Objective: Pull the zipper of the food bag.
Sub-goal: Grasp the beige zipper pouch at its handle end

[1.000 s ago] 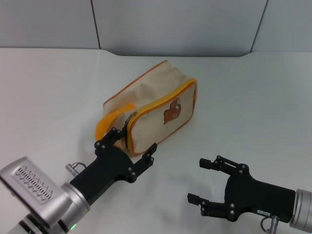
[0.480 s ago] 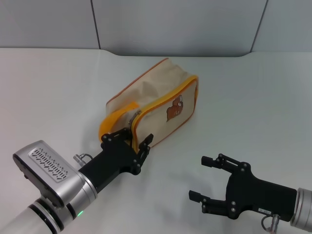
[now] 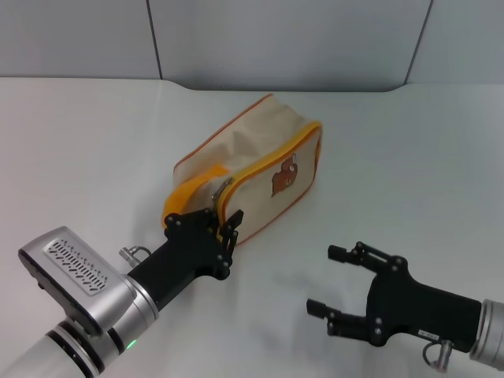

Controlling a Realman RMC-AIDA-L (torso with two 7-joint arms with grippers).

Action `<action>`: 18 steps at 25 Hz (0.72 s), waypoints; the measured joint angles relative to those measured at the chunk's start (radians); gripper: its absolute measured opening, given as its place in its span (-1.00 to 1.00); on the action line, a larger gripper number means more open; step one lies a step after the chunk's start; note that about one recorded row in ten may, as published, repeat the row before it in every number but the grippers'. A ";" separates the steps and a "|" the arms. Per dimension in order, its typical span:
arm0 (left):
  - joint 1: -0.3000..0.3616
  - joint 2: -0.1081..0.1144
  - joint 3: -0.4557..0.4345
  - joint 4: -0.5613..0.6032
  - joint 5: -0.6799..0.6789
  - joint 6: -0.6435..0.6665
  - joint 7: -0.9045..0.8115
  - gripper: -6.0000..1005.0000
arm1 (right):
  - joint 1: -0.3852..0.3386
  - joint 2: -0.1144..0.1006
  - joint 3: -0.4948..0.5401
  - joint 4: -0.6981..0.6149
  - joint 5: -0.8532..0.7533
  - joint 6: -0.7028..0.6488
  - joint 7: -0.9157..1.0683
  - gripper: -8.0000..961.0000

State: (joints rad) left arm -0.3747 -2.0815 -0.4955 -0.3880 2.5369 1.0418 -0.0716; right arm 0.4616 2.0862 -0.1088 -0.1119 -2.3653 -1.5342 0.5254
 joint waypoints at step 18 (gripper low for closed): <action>-0.196 0.010 0.000 0.144 0.072 0.250 0.224 -0.81 | -0.099 0.005 0.630 0.211 0.090 -0.037 -0.533 0.75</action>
State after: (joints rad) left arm -0.5706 -2.0711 -0.4954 -0.2441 2.6091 1.2916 0.1521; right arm 0.3625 2.0909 0.5209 0.0992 -2.2755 -1.5714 -0.0081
